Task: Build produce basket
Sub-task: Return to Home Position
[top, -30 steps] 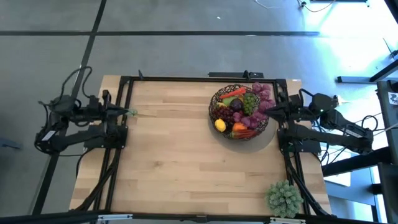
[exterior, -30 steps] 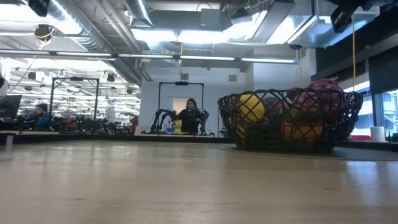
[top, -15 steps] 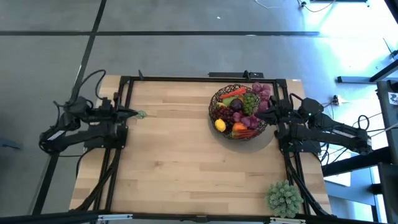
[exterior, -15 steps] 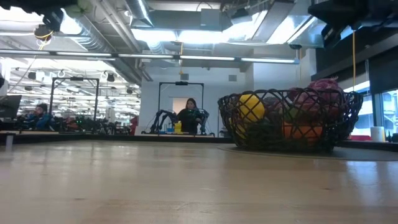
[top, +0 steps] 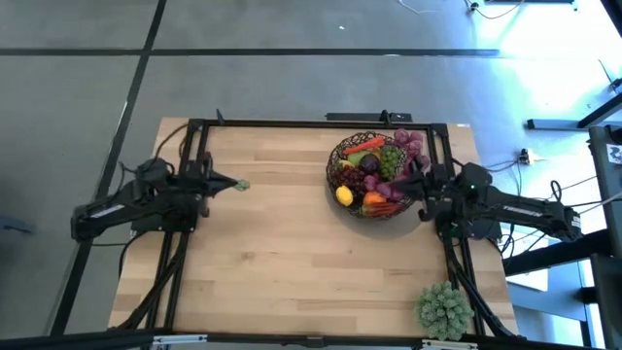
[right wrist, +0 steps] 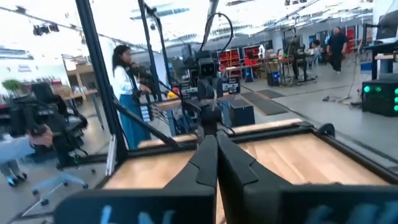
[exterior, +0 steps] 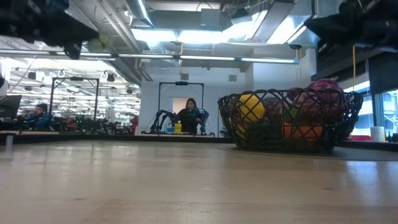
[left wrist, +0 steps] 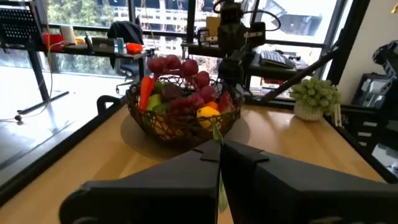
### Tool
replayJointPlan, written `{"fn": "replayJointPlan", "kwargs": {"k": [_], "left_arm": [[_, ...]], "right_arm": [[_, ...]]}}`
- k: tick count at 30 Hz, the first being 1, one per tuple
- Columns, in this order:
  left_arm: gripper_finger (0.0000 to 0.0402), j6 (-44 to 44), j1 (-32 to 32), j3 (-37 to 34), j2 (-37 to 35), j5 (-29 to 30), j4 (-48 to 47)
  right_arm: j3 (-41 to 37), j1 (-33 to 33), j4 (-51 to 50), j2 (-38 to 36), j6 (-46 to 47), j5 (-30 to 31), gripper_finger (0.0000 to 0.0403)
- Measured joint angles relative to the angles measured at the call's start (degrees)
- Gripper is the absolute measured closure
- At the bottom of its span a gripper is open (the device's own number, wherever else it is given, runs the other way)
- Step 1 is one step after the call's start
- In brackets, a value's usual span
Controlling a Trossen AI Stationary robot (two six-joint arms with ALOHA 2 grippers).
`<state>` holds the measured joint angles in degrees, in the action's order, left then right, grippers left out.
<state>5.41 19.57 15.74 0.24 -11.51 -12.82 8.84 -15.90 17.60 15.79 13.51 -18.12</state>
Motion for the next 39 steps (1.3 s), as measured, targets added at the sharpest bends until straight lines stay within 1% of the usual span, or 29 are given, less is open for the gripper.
{"fn": "replayJointPlan", "kwargs": {"k": [3, 8, 10, 11, 13, 19, 21, 24, 30, 35, 39], "left_arm": [[0.0402, 0.0, 0.0, -4.2, 0.0, -0.3, 4.9], [0.0402, 0.7, 0.0, -11.8, 0.0, -5.6, 14.8], [0.0402, 1.8, 0.0, -14.9, 0.0, -6.2, 17.7], [0.0402, 2.4, 0.0, -15.3, 0.1, -6.4, 17.5], [0.0401, 2.2, 0.0, -15.3, 0.1, -6.8, 17.3], [0.0401, -0.7, 0.0, -15.3, 0.0, -10.5, 18.2], [0.0401, -1.0, 0.0, -15.3, 0.0, -10.5, 18.0], [0.0401, -1.0, 0.0, -15.3, 0.0, -10.6, 18.0], [0.0402, -1.4, 0.0, -15.3, 0.0, -10.7, 18.0], [0.0402, -5.0, 0.0, -15.3, 0.0, -10.7, 17.9], [0.0402, -4.6, 0.0, -15.3, 0.0, -9.7, 17.6]], "right_arm": [[-2.2, 0.0, 1.3, 0.0, -3.0, 0.0, 0.0403], [-4.4, 0.0, 2.4, 0.1, -5.2, 0.0, 0.0403], [-5.0, 0.0, 2.5, 0.1, -5.2, -0.1, 0.0403], [-5.3, 0.0, 2.6, 0.1, -5.2, -0.3, 0.0403], [-6.2, 0.0, 2.5, 0.1, -5.3, -0.7, 0.0403], [-8.5, 0.0, 1.8, 0.3, -8.3, -1.1, 0.0403], [-8.5, 0.1, 2.0, 0.2, -9.6, -1.4, 0.0403], [-8.5, 0.1, 2.0, 0.2, -11.1, -3.4, 0.0403], [-8.5, 0.1, 1.9, 0.2, -10.8, -10.9, 0.0403], [-8.5, 0.1, 1.8, 0.2, -7.6, -11.5, 0.0403], [-8.4, 0.1, 1.8, 0.2, -8.1, -11.5, 0.0403]]}}
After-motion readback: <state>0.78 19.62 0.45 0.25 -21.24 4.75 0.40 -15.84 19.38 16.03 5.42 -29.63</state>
